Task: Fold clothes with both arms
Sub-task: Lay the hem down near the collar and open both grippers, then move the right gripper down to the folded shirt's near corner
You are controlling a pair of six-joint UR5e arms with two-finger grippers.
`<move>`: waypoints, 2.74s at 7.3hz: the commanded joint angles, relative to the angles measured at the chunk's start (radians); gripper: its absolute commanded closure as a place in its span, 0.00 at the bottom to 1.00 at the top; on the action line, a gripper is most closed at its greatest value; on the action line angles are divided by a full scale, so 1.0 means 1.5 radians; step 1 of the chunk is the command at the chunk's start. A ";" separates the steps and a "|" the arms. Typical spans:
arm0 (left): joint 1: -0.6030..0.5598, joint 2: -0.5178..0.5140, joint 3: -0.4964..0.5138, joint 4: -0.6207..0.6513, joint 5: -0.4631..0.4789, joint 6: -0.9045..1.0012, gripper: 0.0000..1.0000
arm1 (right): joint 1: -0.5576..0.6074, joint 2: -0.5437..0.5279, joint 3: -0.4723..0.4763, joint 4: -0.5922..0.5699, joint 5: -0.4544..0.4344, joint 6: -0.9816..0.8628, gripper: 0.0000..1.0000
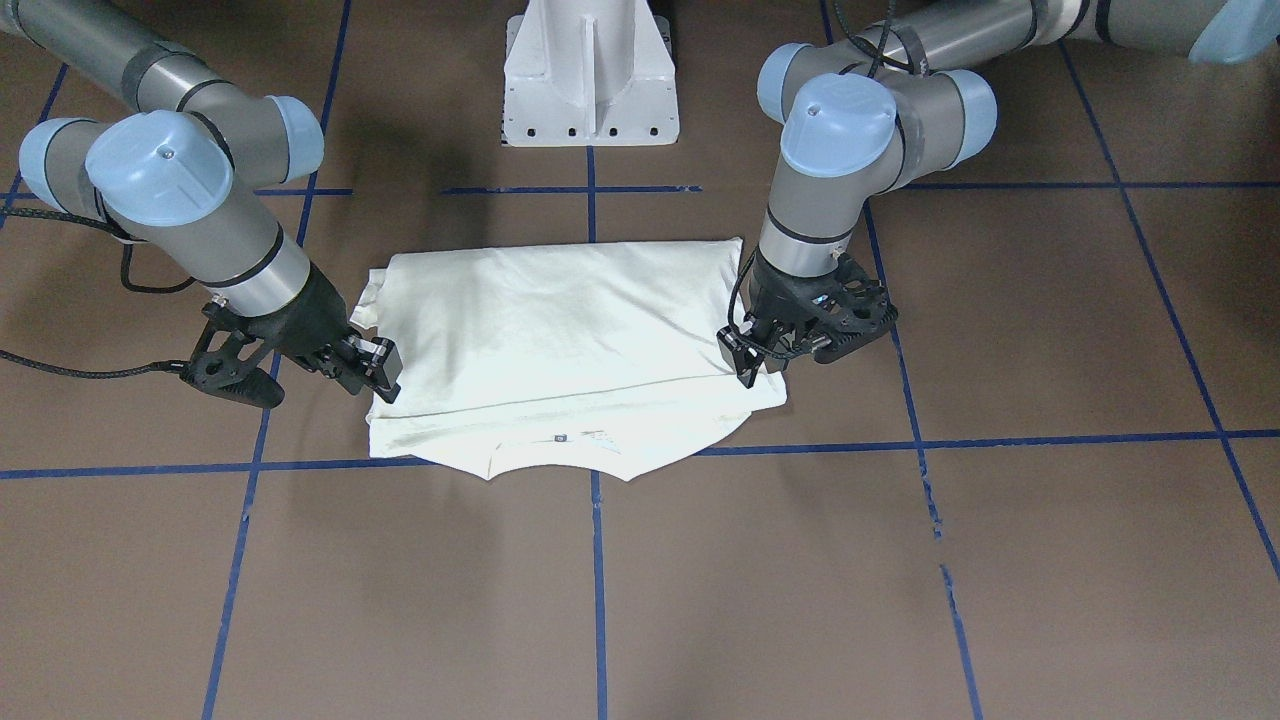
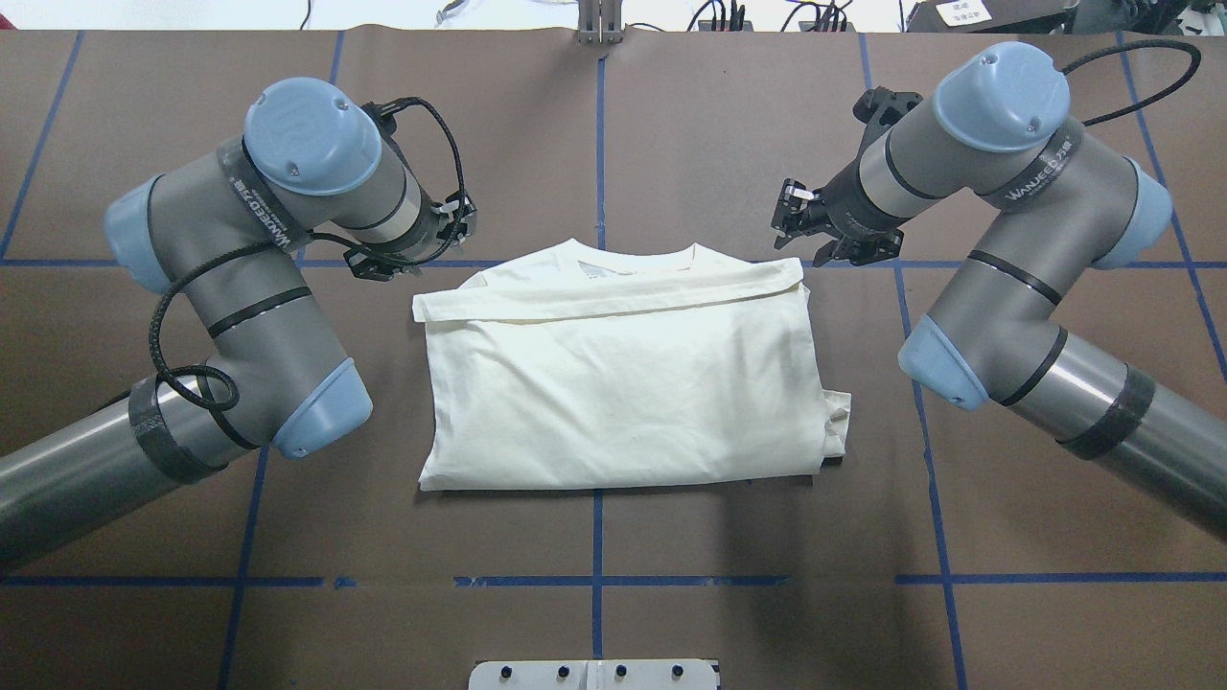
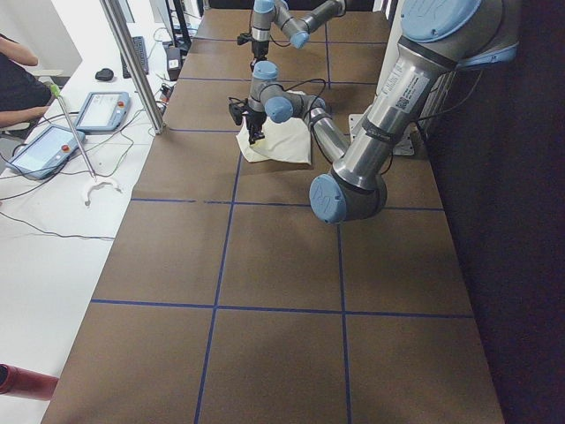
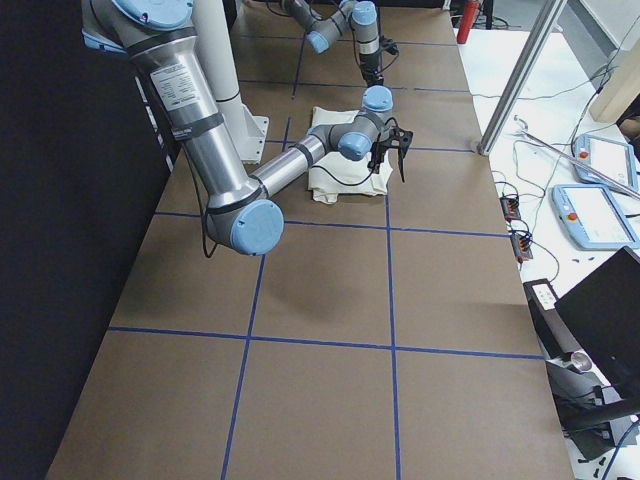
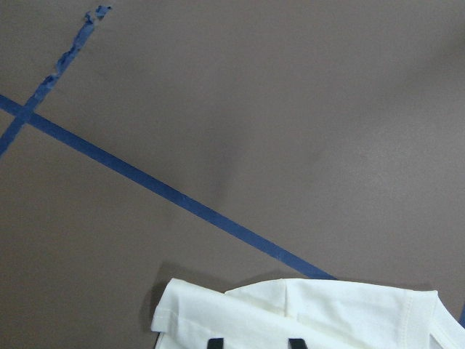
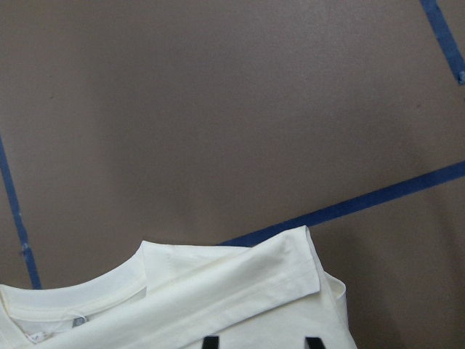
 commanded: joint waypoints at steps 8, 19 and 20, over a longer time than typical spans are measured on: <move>-0.006 0.020 -0.034 -0.001 0.012 0.002 0.00 | -0.270 -0.192 0.184 -0.001 -0.194 0.057 0.11; -0.004 0.020 -0.024 -0.013 0.017 0.002 0.00 | -0.267 -0.220 0.193 -0.001 -0.180 0.057 1.00; -0.004 0.020 -0.024 -0.015 0.017 0.002 0.00 | -0.266 -0.220 0.198 -0.001 -0.180 0.057 1.00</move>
